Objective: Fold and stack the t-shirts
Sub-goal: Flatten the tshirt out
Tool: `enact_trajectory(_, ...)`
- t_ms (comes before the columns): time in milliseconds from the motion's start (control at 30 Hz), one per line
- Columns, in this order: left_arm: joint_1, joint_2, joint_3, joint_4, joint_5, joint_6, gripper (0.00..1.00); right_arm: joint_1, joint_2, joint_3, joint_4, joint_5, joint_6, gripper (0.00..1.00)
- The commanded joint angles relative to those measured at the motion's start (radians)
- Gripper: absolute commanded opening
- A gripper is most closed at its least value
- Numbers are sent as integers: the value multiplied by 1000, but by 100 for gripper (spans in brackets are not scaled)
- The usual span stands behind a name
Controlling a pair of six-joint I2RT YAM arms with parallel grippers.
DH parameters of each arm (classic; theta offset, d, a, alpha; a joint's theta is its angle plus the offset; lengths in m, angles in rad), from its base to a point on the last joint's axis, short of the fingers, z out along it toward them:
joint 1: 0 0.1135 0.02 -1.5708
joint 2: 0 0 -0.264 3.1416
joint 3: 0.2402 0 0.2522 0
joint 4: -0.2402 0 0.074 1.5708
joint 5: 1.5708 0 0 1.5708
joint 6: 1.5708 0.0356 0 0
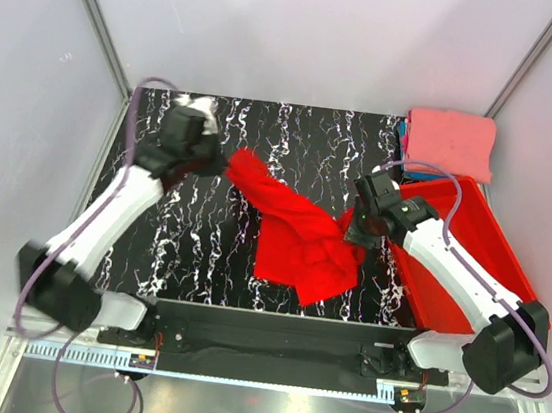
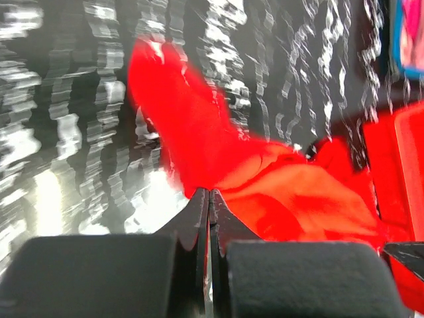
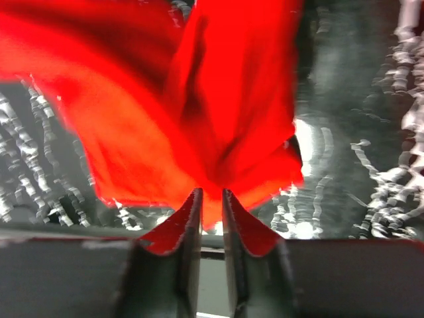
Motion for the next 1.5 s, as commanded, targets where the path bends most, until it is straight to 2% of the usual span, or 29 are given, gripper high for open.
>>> enact_trajectory(0, -87, 195, 63, 212, 88, 1, 0, -19, -41, 76, -42, 74, -49, 27)
enact_trajectory(33, -101, 266, 101, 178, 88, 8, 0, -19, -34, 100, -58, 75, -63, 31)
enact_trajectory(133, -161, 457, 230, 132, 77, 27, 0, -19, -9, 188, -80, 65, -92, 33)
enact_trajectory(233, -210, 512, 262, 126, -6, 8, 0, -19, 12, 233, -49, 30, -138, 33)
enact_trajectory(333, -205, 483, 200, 152, -66, -48, 0, -18, 29, 167, 90, -108, -268, 44)
enact_trajectory(400, -178, 469, 161, 164, -49, -70, 0, 21, 58, 119, 165, -86, -293, 47)
enact_trajectory(467, -127, 472, 150, 164, -18, -93, 0, 73, 132, 136, 154, 2, -281, 45)
enact_trajectory(533, -96, 480, 153, 135, 20, -88, 0, 117, 179, 168, 132, 54, -261, 38)
enact_trajectory(633, -30, 463, 152, 74, -10, -64, 0, 159, 224, 168, 77, 68, -176, 32)
enact_trajectory(700, 38, 423, 140, 49, -70, -49, 0, 159, 198, 139, 49, 75, -137, 32)
enact_trajectory(767, 127, 392, 118, 24, -119, -24, 0, 157, 136, 118, 31, 78, -100, 38)
enact_trajectory(867, 210, 362, 150, -21, -171, 40, 0, 157, 71, 151, -29, 109, -95, 41)
enact_trajectory(933, 214, 355, 185, -90, -242, 89, 0, 156, 55, 193, -67, 158, -94, 41)
enact_trajectory(967, 214, 349, 202, -109, -303, 96, 3, 154, 48, 205, -102, 169, -94, 41)
enact_trajectory(1033, 215, 336, 204, -124, -333, 116, 5, 148, 46, 213, -130, 187, -88, 41)
enact_trajectory(1133, 243, 311, 170, -106, -253, 111, 1, 147, 36, 88, -74, 108, -100, 41)
enact_trajectory(1233, 263, 315, 150, -106, -185, 99, 1, 147, 14, -38, 38, 20, -9, 41)
enact_trajectory(1267, 264, 325, 149, -108, -181, 100, 5, 147, 0, -63, 72, 9, 22, 40)
enact_trajectory(1300, 266, 331, 155, -112, -181, 103, 27, 147, -7, -85, 91, 2, 54, 39)
enact_trajectory(1367, 264, 332, 164, -140, -184, 119, 48, 147, -32, -141, 123, -14, 114, 39)
enact_trajectory(1433, 238, 277, 144, -118, -159, 178, 60, 147, -49, -146, 96, 41, 141, 41)
enact_trajectory(1467, 212, 247, 121, -105, -155, 204, 62, 147, -73, -139, 67, 63, 145, 42)
